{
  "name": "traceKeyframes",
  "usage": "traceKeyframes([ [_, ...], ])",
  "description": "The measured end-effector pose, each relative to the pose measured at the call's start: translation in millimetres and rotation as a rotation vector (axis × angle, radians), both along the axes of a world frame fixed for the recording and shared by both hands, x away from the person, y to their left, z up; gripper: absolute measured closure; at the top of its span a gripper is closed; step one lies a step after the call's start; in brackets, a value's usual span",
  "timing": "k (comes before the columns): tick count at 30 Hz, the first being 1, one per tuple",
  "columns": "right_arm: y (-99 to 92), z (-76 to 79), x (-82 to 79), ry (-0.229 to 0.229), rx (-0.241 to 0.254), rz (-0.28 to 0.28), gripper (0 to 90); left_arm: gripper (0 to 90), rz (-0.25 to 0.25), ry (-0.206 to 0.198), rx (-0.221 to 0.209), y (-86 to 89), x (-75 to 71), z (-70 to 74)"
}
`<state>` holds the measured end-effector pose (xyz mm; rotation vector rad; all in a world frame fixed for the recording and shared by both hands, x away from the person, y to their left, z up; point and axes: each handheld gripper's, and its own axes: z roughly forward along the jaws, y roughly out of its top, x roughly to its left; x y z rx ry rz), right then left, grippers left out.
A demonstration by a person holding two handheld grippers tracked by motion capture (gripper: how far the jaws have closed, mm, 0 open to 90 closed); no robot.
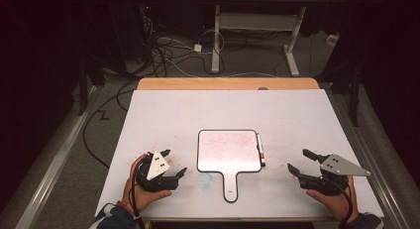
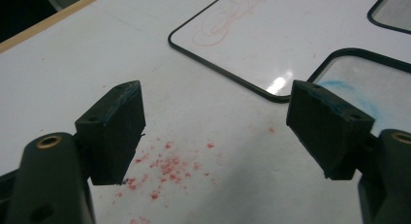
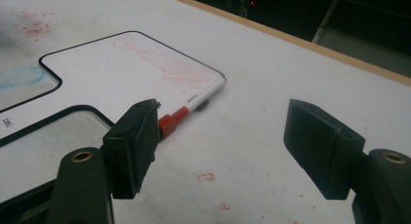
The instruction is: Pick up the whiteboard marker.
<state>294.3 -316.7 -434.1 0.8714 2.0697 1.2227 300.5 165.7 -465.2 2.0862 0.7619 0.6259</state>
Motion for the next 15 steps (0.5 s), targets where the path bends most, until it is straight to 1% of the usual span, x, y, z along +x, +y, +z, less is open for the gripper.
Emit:
traceKeyframes([
  [2,-0.8,-1.2,1.1,0.017,-0.002,-0.005,29.9,20.6,-0.003,-0.001,0.002,-0.7,0.4,-0.6],
  [4,-1.9,-1.4,2.3,0.035,0.01,-0.011,30.6,20.6,-0.006,0.002,0.003,-1.0,0.3,-0.9],
  [5,-1.9,-1.4,2.3,0.035,0.01,-0.011,30.6,20.6,-0.007,0.004,0.002,-1.2,0.0,-1.1],
  [6,-2.2,-1.4,4.1,0.053,0.017,-0.02,30.9,20.7,-0.008,0.003,0.004,-1.2,-0.5,-1.2],
  [7,-2.5,-1.3,5.4,0.059,0.014,-0.023,30.9,20.6,-0.01,0.006,0.002,-1.0,-1.1,-1.1],
  [11,-4.0,-0.7,11.8,0.107,0.022,-0.04,31.8,20.5,-0.011,0.013,0.007,-1.0,-1.7,-1.8],
  [12,-4.2,0.0,14.1,0.121,0.028,-0.042,31.8,20.5,-0.012,0.012,0.018,-1.8,-2.4,-2.1],
  [13,-4.3,1.1,16.0,0.13,0.036,-0.051,32.3,20.0,-0.012,0.012,0.018,-1.8,-2.4,-2.1],
  [14,-4.2,2.1,19.2,0.138,0.035,-0.059,33.3,19.3,-0.012,0.013,0.024,-2.6,-2.9,-1.8],
  [15,-3.2,3.1,23.0,0.169,0.025,-0.071,33.3,19.3,-0.012,0.015,0.025,-3.0,-3.2,-2.0],
])
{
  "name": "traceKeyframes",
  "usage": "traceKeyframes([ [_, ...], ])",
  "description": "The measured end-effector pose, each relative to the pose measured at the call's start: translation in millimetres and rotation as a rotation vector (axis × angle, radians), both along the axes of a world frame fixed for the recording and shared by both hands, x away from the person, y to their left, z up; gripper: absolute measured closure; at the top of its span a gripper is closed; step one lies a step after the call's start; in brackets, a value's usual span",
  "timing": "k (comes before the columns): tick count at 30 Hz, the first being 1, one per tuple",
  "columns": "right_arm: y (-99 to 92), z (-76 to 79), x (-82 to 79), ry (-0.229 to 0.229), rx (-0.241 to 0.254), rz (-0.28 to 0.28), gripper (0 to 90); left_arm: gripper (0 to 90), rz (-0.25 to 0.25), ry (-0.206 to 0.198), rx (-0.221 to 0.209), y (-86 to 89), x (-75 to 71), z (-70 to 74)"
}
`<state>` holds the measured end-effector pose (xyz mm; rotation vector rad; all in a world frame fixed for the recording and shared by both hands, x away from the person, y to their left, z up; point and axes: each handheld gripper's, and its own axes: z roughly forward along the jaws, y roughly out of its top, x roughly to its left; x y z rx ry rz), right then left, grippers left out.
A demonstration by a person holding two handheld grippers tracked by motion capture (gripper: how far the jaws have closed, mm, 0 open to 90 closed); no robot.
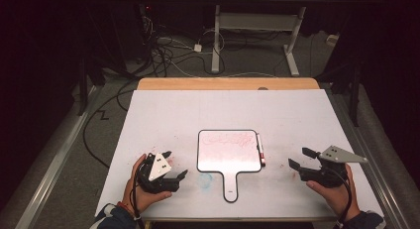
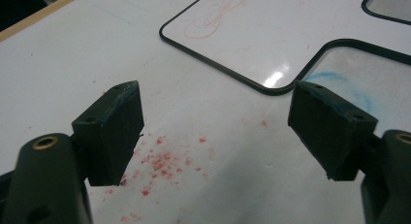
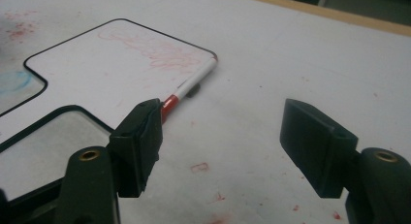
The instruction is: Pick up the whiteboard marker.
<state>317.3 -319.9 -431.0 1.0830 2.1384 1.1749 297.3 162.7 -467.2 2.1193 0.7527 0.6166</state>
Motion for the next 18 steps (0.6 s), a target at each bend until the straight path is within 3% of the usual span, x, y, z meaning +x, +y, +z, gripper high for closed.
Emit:
traceKeyframes([
  [3,1.4,1.4,9.3,0.041,0.018,-0.004,35.1,19.2,-0.001,-0.007,0.016,-0.4,0.6,-0.4],
  [7,11.8,2.8,34.3,0.182,0.033,0.012,39.6,19.3,0.004,-0.003,0.024,-1.6,1.1,-1.6],
  [8,11.8,2.8,34.3,0.182,0.033,0.012,39.6,19.3,0.004,-0.003,0.024,-1.6,1.1,-1.6],
  [10,23.9,0.7,48.4,0.259,0.016,0.032,43.1,19.3,0.006,0.012,0.024,-2.1,0.9,-2.6],
  [15,45.4,-12.2,72.8,0.39,0.01,0.078,45.8,19.2,0.007,0.0,0.036,-2.0,1.2,-3.4],
  [18,55.2,-21.3,84.9,0.441,0.007,0.077,48.7,19.3,0.006,0.005,0.033,-2.1,1.2,-3.7],
])
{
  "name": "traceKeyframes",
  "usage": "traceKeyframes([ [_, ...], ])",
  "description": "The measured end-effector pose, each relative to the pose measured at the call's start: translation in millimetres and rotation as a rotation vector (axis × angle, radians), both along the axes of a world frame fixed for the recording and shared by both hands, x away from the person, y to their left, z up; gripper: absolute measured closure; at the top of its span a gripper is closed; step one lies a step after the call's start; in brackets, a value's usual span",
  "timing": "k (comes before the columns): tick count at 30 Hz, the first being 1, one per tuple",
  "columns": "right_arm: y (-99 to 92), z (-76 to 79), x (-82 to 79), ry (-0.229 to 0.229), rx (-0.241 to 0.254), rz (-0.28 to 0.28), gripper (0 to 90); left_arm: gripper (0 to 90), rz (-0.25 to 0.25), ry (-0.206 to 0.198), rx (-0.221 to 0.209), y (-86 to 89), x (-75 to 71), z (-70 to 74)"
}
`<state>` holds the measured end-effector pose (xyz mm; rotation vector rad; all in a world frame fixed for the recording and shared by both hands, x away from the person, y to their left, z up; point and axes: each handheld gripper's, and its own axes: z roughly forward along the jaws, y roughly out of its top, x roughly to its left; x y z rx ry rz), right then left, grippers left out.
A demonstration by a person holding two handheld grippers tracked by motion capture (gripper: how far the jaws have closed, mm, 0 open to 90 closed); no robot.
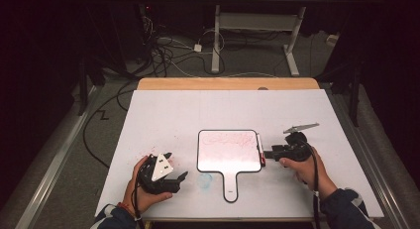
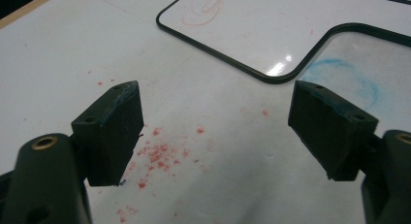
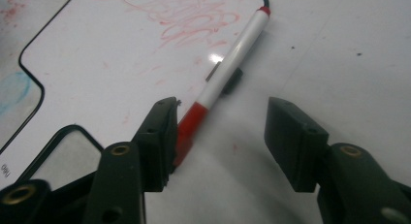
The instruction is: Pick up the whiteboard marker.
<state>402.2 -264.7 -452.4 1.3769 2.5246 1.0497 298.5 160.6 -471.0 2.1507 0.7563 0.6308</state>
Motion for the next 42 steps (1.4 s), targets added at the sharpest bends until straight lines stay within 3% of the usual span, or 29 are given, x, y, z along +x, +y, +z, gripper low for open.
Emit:
traceKeyframes([
  [3,7.2,-5.8,6.4,0.036,0.001,-0.004,50.8,19.3,-0.001,0.012,-0.005,-0.3,-1.0,-0.1],
  [7,13.3,-6.4,9.2,0.028,-0.018,0.002,57.3,19.2,-0.001,0.015,-0.003,-0.5,-1.6,-0.4],
  [11,20.5,-5.4,5.5,0.006,-0.067,0.026,65.1,19.3,-0.004,0.007,0.006,-0.5,-1.4,0.0],
  [17,24.2,-6.8,3.5,0.023,-0.033,0.081,80.4,19.3,-0.007,0.02,0.007,-2.6,-1.1,-0.4],
  [24,25.3,-4.7,0.6,-0.014,-0.05,0.11,81.7,20.0,-0.014,0.037,-0.006,-6.2,0.6,-0.1],
  [26,25.2,-2.7,-0.6,-0.028,-0.039,0.112,81.7,20.3,-0.018,0.047,-0.027,-8.0,1.7,1.0],
  [29,26.0,10.4,-8.6,-0.095,0.006,0.132,81.7,23.1,-0.02,0.078,-0.081,-16.2,8.1,6.3],
  [30,27.0,14.4,-11.4,-0.116,0.024,0.144,81.7,23.4,-0.02,0.078,-0.081,-16.2,8.1,6.3],
  [31,28.4,18.4,-14.3,-0.13,0.039,0.153,81.8,24.5,-0.043,0.086,-0.13,-23.5,12.2,11.7],
  [37,40.3,34.6,-31.9,-0.206,0.113,0.224,81.7,32.3,-0.137,0.126,-0.249,-60.5,29.1,29.2],
  [42,48.5,41.1,-43.6,-0.264,0.144,0.271,81.7,34.9,-0.193,0.172,-0.381,-88.4,44.0,40.9],
])
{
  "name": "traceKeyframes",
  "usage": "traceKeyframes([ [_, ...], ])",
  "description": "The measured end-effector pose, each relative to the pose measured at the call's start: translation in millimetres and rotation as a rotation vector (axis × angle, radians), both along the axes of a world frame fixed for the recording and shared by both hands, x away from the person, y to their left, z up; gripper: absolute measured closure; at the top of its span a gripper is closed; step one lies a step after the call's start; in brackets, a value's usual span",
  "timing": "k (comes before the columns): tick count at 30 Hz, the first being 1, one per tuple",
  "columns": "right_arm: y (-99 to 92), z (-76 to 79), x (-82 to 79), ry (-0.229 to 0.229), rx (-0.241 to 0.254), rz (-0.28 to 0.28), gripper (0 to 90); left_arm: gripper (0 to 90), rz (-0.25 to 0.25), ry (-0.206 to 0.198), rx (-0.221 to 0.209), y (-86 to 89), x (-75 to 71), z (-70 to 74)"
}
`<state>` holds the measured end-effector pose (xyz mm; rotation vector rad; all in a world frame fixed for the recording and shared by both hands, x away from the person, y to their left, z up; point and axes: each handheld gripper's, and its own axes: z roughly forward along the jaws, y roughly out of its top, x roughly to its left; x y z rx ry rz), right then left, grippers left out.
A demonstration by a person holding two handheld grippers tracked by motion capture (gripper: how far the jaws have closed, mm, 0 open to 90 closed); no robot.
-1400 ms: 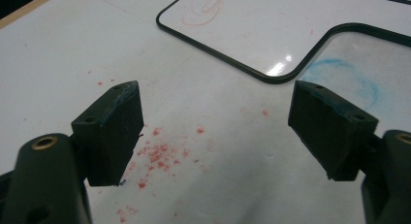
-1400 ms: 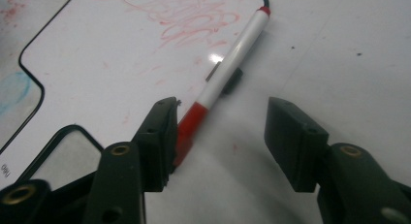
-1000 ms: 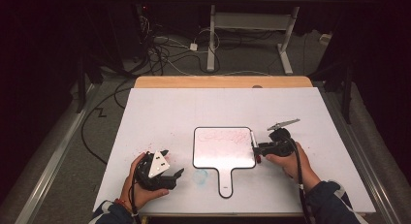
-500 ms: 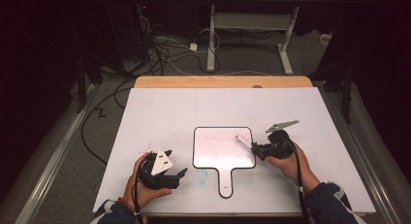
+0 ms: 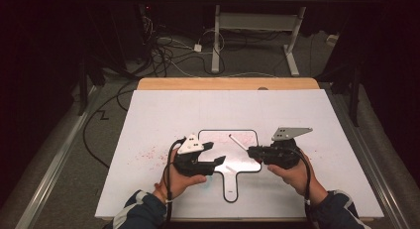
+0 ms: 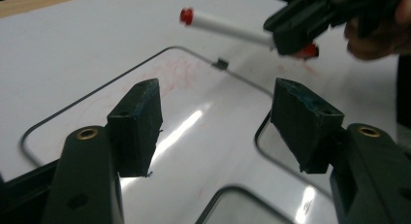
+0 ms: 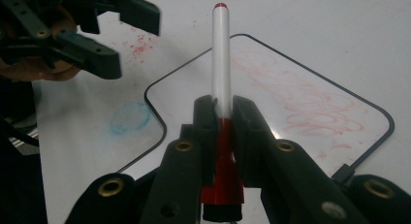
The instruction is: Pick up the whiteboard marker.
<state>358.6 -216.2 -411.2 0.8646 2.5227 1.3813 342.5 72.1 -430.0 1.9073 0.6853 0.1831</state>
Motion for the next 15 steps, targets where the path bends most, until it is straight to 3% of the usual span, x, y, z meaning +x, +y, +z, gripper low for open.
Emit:
traceKeyframes([
  [4,3.2,1.9,-7.9,-0.035,0.008,0.03,81.7,37.7,-0.014,0.038,-0.089,-13.2,7.2,4.2],
  [7,3.8,1.1,-10.3,-0.044,0.016,0.035,81.7,41.7,-0.017,0.059,-0.111,-18.2,9.2,4.6],
  [9,4.3,1.5,-11.7,-0.052,0.019,0.04,81.7,44.7,-0.038,0.066,-0.167,-25.1,10.0,4.9],
  [15,6.7,1.3,-13.7,-0.073,0.01,0.052,81.7,64.9,-0.061,0.057,-0.201,-33.0,10.0,6.7],
])
